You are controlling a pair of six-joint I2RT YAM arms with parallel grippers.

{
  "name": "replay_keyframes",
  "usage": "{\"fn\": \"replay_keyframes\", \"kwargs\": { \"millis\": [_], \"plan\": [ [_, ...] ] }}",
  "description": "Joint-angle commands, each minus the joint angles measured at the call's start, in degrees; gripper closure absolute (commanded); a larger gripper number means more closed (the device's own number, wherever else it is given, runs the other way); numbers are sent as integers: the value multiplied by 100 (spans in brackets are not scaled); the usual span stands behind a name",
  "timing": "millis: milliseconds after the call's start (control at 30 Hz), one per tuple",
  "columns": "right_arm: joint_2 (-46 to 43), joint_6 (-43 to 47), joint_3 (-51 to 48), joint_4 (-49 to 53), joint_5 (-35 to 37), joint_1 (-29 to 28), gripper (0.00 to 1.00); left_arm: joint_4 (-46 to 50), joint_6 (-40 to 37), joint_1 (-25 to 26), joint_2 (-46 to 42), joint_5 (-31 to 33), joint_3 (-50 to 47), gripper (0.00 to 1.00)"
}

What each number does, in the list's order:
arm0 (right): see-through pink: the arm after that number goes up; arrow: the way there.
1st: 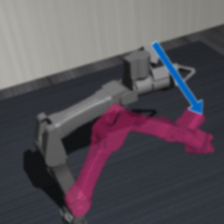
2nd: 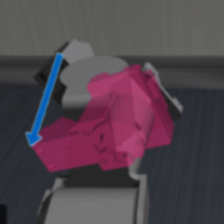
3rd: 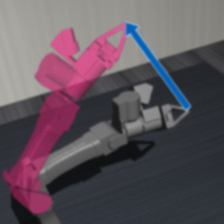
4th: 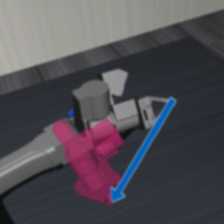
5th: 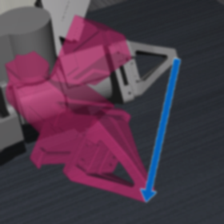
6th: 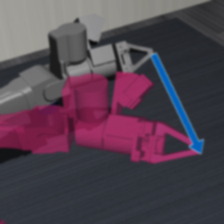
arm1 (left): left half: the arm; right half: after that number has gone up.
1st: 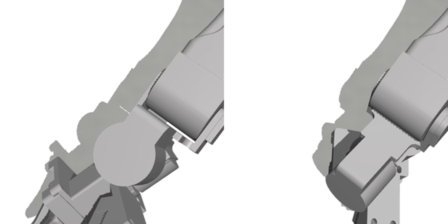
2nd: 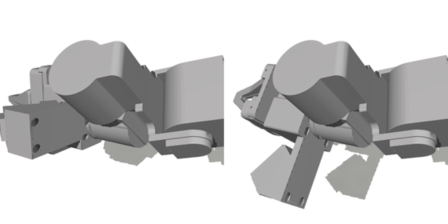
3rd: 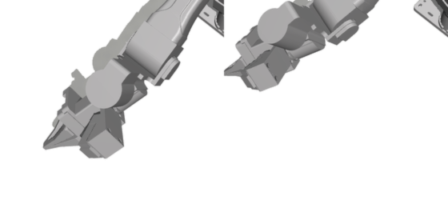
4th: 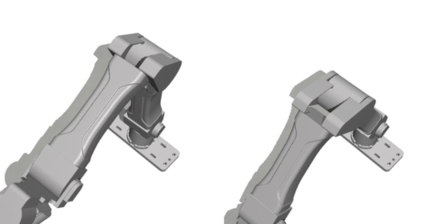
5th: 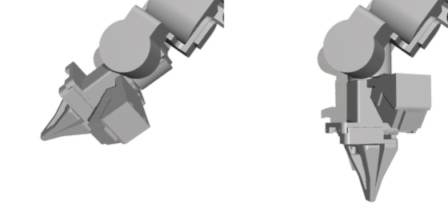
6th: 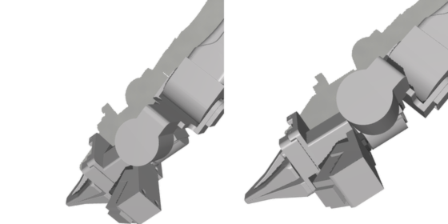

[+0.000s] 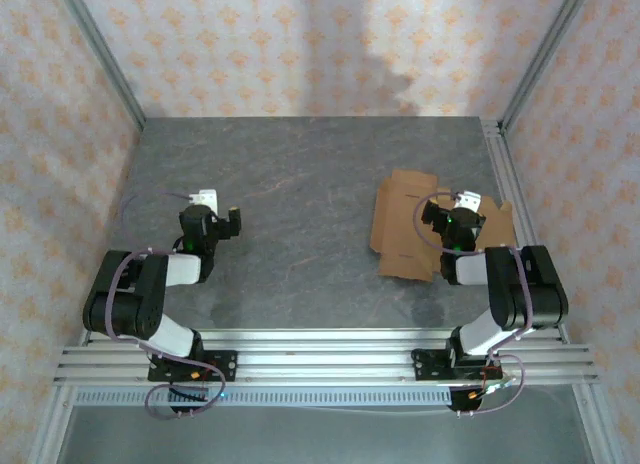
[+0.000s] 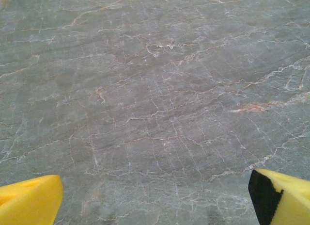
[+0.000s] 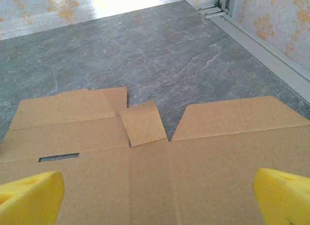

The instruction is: Fold the paper box

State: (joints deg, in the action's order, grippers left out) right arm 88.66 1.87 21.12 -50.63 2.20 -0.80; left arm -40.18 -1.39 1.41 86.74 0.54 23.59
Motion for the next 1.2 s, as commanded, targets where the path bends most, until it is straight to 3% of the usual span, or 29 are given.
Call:
{"fn": "replay_keyframes", "kwargs": {
  "millis": [0,1000,1067,1167],
  "plan": [
    [2,-106,25,-209,98,26,0,-174,44,18,-87,175,119,0],
    [7,-97,41,-191,62,23,0,-216,32,28,-95,175,104,0],
    [-38,-94,-22,-283,43,26,0,20,-45,129,-279,237,159,0],
    [-510,-66,-76,9,11,26,0,1144,-397,568,-797,653,587,0]
  ]
}}
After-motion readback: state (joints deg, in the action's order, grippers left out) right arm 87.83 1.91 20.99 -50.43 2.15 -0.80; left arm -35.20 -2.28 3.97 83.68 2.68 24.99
